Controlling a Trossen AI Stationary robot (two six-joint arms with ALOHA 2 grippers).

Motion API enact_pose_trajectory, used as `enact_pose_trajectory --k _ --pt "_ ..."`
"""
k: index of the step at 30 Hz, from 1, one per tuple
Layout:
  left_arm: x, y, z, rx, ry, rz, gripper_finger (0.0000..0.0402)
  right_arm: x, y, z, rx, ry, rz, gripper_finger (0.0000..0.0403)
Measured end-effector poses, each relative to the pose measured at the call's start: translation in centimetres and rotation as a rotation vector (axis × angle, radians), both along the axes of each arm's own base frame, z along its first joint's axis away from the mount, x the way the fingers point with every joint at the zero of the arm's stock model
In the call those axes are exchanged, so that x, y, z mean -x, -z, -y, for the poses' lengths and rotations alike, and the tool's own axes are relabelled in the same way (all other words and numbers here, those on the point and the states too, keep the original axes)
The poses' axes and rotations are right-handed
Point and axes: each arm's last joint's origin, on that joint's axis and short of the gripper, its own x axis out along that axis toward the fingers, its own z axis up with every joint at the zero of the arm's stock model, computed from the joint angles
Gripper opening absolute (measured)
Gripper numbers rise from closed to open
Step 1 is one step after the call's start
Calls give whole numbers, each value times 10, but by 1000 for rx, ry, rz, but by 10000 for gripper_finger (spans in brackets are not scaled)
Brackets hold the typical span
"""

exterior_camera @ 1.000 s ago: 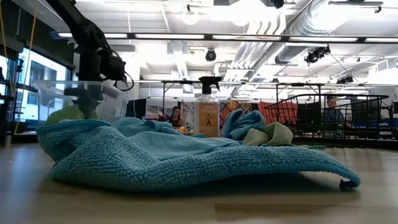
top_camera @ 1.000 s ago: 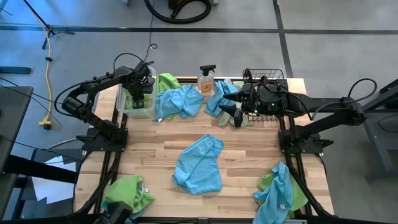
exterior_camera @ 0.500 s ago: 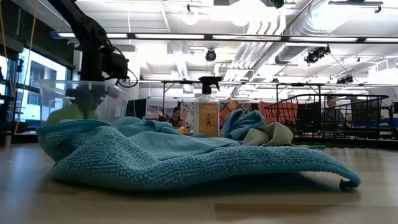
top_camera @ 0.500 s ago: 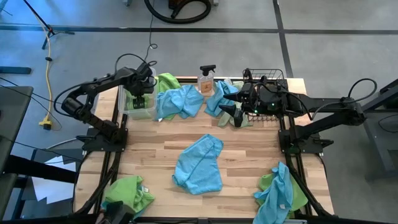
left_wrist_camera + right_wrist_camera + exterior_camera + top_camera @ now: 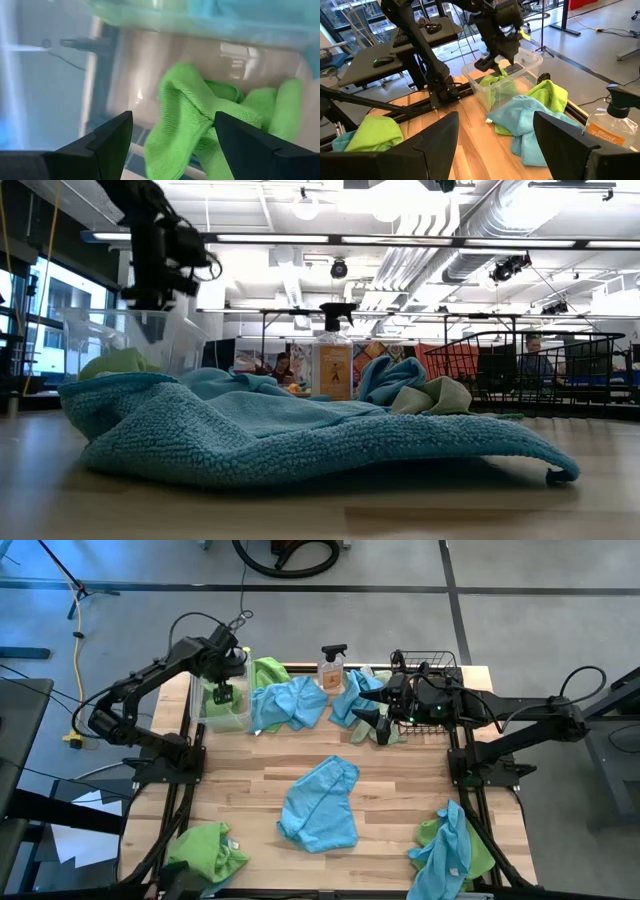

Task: Sort microfiber towel by color & place in baskets
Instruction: Put the blue microfiber cloth into the basket

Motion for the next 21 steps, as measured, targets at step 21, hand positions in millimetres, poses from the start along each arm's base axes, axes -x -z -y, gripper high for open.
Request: enact_pose_trajectory --k 21 --pt "8 -136 53 -273 -281 709 269 -1 -5 3 180 -20 -1 255"
